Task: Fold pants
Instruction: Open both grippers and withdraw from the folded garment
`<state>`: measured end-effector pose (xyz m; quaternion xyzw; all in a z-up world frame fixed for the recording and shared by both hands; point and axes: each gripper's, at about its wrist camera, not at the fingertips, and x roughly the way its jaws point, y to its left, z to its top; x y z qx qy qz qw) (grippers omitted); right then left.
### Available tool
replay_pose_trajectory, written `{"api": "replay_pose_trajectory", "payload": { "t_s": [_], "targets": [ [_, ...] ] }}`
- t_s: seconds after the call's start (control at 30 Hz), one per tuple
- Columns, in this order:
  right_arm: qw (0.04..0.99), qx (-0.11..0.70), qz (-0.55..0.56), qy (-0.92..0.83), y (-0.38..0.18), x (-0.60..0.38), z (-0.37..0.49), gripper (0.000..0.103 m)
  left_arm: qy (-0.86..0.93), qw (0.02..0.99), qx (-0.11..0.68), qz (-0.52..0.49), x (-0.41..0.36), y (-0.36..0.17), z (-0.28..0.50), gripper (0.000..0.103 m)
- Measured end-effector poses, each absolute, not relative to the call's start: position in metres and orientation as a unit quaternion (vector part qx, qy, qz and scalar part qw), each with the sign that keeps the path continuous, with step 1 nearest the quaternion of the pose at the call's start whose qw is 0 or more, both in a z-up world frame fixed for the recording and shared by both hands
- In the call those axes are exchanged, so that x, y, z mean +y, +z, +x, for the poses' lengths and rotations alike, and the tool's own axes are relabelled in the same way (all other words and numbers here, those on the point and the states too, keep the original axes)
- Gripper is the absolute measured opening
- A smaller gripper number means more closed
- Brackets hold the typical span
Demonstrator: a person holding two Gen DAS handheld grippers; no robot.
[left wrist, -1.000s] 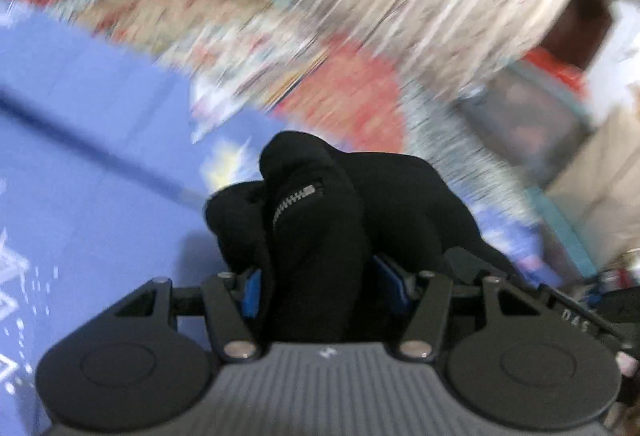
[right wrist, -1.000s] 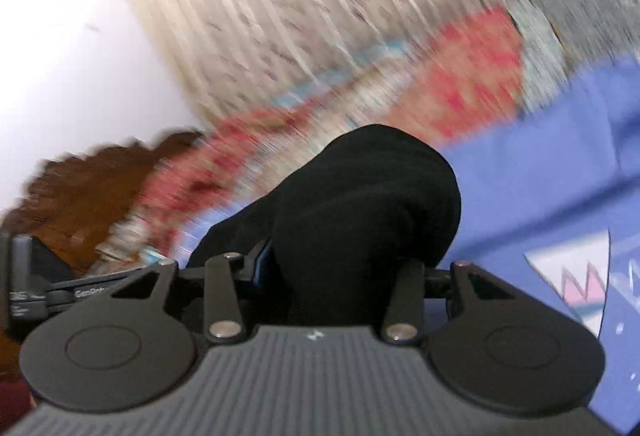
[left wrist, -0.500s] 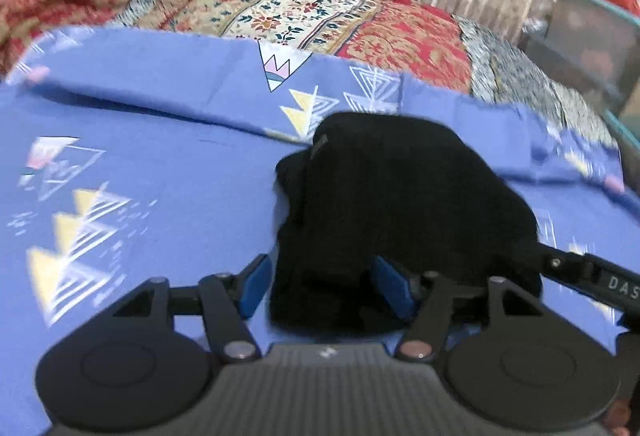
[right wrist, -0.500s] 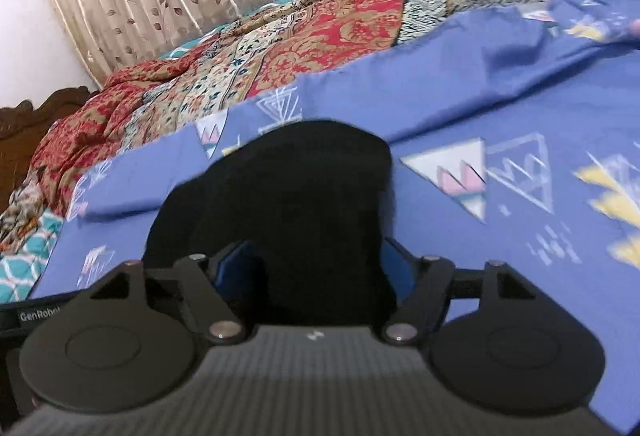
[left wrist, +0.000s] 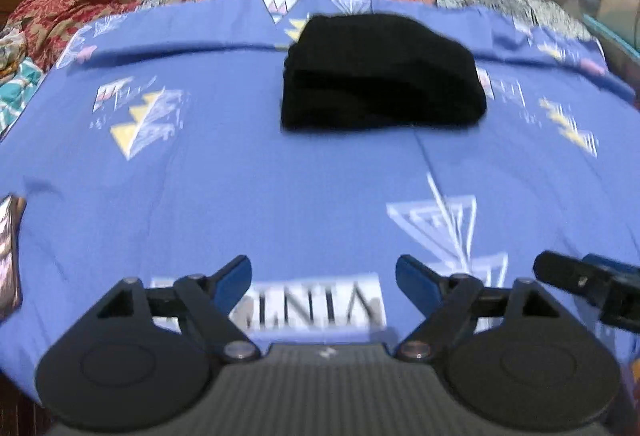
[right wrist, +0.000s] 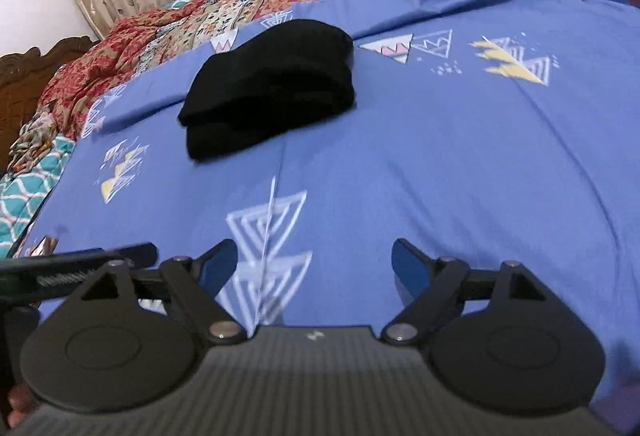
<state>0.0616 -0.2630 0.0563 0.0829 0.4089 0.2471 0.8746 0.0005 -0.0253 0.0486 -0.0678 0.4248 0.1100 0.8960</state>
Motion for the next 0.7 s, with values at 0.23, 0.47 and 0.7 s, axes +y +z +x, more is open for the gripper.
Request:
{"api": "replay_pose_trajectory", "payload": {
  "t_s": [0.23,0.47,0.7],
  "targets": [
    [0.864,0.432,0.076,0.249,0.043,-0.266,0.022,0.09,0.118,0.876,0.46,-0.082,-0.038,0.026,-0.031,0.084],
    [0.852,0.464,0.087,0.228,0.03,-0.265,0.02,0.092,0.127,0.869,0.472,-0.077,-0.042,0.016,-0.043,0.094],
    [0.852,0.459,0.09,0.235,0.026,-0.263,0.016,0.103,0.129,0.865,0.48,-0.072,-0.044,0.009,-0.041,0.103]
  ]
}}
